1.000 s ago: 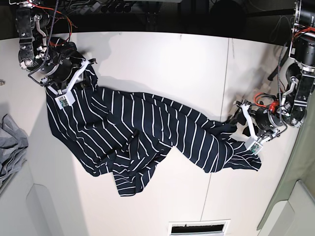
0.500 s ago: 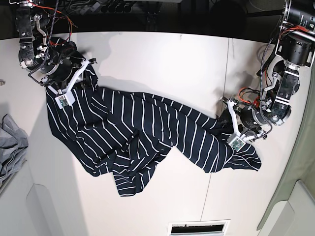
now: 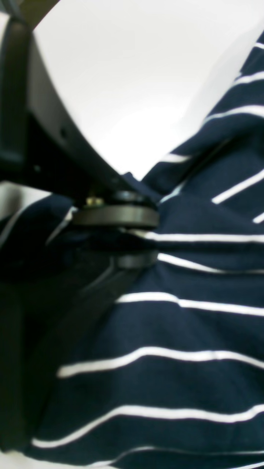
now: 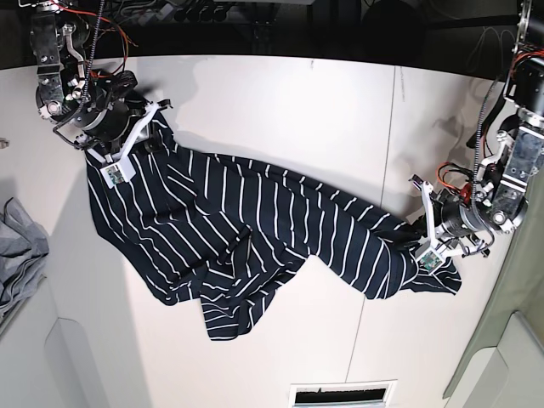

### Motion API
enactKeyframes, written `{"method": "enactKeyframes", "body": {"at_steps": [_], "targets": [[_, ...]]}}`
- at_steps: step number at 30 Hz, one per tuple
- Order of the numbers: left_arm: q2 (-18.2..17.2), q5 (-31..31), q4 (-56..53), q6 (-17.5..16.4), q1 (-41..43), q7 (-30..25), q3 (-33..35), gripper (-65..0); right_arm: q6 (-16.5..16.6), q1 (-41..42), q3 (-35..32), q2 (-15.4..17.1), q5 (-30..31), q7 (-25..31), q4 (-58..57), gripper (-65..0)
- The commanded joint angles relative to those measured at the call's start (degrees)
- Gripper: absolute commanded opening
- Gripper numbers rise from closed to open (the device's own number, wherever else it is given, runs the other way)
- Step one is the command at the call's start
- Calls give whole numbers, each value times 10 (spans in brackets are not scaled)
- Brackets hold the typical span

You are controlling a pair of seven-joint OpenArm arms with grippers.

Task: Layout the t-shirt on the table in an organized manner, then fold the t-shirt properly
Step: 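Regrasp the shirt fabric with the left gripper near its end, then lift the shirt with both grippers and stretch it between them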

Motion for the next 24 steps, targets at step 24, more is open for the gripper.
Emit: {"method": "enactKeyframes", "body": {"at_steps": [24], "targets": [[-231, -287, 242, -142, 203, 178, -5, -650, -2, 5, 38, 26, 4, -2, 39, -329]]}}
